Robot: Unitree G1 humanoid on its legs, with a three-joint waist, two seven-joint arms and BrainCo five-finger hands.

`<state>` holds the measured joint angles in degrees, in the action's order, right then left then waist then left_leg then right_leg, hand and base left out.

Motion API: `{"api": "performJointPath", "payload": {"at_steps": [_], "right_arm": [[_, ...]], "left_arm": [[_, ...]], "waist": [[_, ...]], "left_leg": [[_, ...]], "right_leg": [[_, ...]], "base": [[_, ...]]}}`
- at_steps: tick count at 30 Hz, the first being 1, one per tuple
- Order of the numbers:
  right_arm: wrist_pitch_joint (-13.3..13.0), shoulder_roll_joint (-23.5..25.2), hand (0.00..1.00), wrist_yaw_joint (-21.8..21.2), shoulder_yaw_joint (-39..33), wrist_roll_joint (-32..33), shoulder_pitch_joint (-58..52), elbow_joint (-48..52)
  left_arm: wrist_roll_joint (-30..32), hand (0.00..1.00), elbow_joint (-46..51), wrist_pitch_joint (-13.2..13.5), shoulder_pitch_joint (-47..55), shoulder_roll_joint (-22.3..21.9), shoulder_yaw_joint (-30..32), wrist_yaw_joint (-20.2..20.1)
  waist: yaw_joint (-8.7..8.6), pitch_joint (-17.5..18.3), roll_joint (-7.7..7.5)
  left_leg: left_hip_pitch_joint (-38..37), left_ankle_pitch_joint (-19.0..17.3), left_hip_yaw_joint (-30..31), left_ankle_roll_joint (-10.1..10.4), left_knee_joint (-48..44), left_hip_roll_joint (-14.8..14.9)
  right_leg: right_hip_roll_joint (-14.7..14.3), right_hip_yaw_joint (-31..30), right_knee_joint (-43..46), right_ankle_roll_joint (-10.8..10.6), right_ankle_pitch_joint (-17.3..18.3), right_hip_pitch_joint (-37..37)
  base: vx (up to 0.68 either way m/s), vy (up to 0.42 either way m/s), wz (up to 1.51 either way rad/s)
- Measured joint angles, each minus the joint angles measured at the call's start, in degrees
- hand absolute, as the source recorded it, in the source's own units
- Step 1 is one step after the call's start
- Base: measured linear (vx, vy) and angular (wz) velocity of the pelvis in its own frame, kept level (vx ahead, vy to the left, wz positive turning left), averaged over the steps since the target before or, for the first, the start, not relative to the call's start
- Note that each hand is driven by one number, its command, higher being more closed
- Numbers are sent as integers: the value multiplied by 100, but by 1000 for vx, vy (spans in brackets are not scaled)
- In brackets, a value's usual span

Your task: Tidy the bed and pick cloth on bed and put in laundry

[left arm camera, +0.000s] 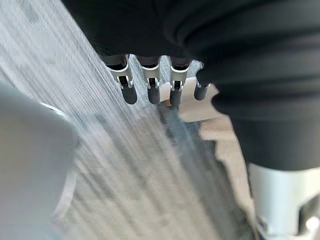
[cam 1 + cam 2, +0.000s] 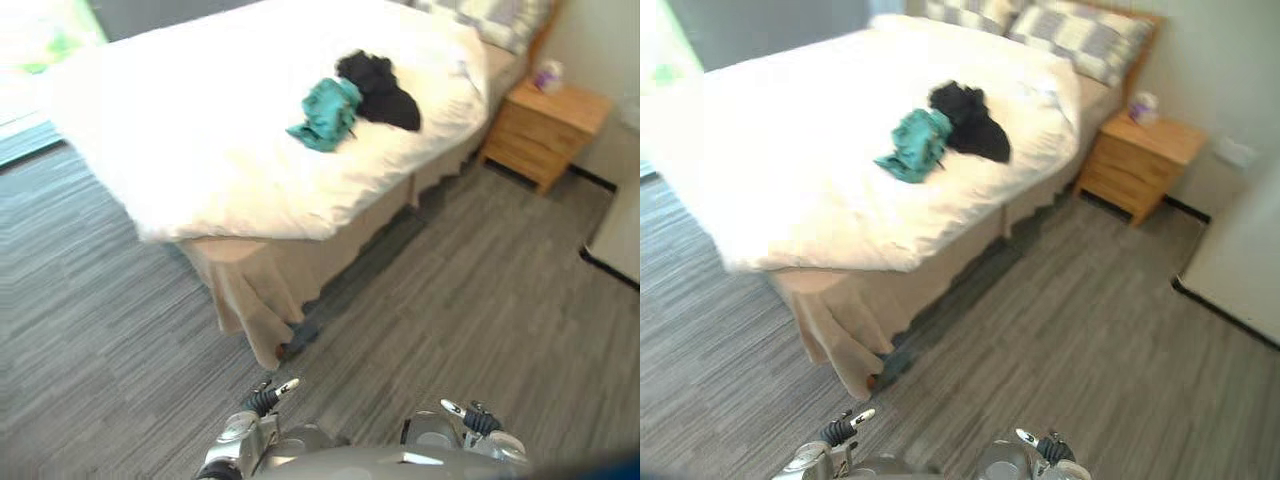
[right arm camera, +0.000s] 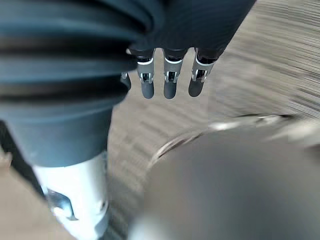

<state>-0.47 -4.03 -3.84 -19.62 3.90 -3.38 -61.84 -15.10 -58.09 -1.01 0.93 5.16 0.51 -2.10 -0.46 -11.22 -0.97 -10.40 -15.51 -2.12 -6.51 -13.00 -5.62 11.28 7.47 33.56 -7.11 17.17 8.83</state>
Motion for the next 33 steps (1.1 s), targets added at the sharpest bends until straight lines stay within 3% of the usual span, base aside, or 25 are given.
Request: {"api": "performJointPath", "payload": {"at_steps": [2, 3, 4, 7, 10, 13, 18, 20, 26, 29, 30, 33], "right_arm": [[-13, 74, 0, -15, 7, 48, 13, 17], [-67, 123, 0, -40, 71, 48, 14, 22], [-125, 62, 0, -69, 143, 57, 21, 34], [-124, 106, 0, -116, 450, 151, 187, 213], [-104, 184, 0, -252, 498, 245, 211, 262], [15, 112, 0, -221, 458, 276, 172, 112], [186, -12, 0, -133, 455, 326, 204, -119], [210, -34, 0, -67, 429, 381, 207, -123], [212, -48, 0, -53, 276, 385, 200, -189], [211, -46, 0, -47, 192, 464, 177, -206], [214, -46, 0, -36, 183, 544, 151, -211], [222, -44, 0, 1, 160, 629, 133, -218]], "left_arm": [[4, 0, 4, 19, 37, -3, 103, 11], [6, 0, 40, 32, 80, -9, 302, 29], [16, 0, 66, 55, 102, -111, 466, 93], [124, 0, 92, 86, 257, -323, 683, 174], [244, 0, 93, 103, 273, -345, 693, 254], [284, 0, 50, 173, 296, -353, 621, 259], [352, 0, 48, 275, 325, -339, 568, 236], [460, 0, -4, 277, 273, -229, 280, 183], [347, 0, -58, 275, 249, -179, 33, 166], [-380, 0, -67, 306, 289, -153, -19, 470], [-894, 0, -67, 369, 329, -149, -8, 679], [-1432, 0, -65, 469, 389, -147, 35, 978]], "waist": [[5, 22, -54], [15, 25, -157], [11, -2, -146], [144, 63, 142], [146, 65, 146], [125, 78, 189], [172, 103, 214], [144, 110, 215], [141, 115, 216], [132, 130, 243], [142, 126, 236], [152, 130, 240]], "left_leg": [[-147, -149, 302, 267, -58, 80], [-191, -331, 277, 502, -207, 116], [-266, -510, 258, 614, -354, 310], [-382, -542, 218, 812, -208, 746], [-454, -322, 191, 1018, -111, 938], [-375, -173, -73, 1150, -277, 1179], [-363, 261, -362, 1139, -121, 1198], [-379, 460, -420, 1142, 171, 1137], [-477, 693, -523, 1095, 515, 1070], [-479, 700, -493, 1089, 709, 1075], [-482, 701, -438, 1088, 830, 1072], [-483, 698, -324, 1085, 1009, 1077]], "right_leg": [[-107, -459, -1011, 73, -529, 78], [-106, -601, -1406, 92, -1175, 53], [-178, -520, -1169, 51, -1398, -39], [-476, -255, -918, 354, -1052, -9], [-489, 106, -889, 447, -795, -187], [-562, 510, -1380, 478, -827, -687], [-638, 618, -2243, 474, -1240, -1157], [-640, 605, -2542, 495, -1458, -1158], [-672, 638, -3226, 487, -1873, -1412], [-712, 829, -3680, 502, -2143, -1603], [-721, 994, -3906, 485, -2279, -1740], [-704, 1205, -3936, 483, -2292, -1754]], "base": [[382, -279, 130], [355, -345, 104], [346, -347, 82], [300, -323, 21], [228, -277, 47], [91, -174, 63], [8, -66, 25], [-29, -10, -10], [-49, 3, 2], [-83, 13, 33], [-92, 12, 47], [-128, 20, 52]]}}
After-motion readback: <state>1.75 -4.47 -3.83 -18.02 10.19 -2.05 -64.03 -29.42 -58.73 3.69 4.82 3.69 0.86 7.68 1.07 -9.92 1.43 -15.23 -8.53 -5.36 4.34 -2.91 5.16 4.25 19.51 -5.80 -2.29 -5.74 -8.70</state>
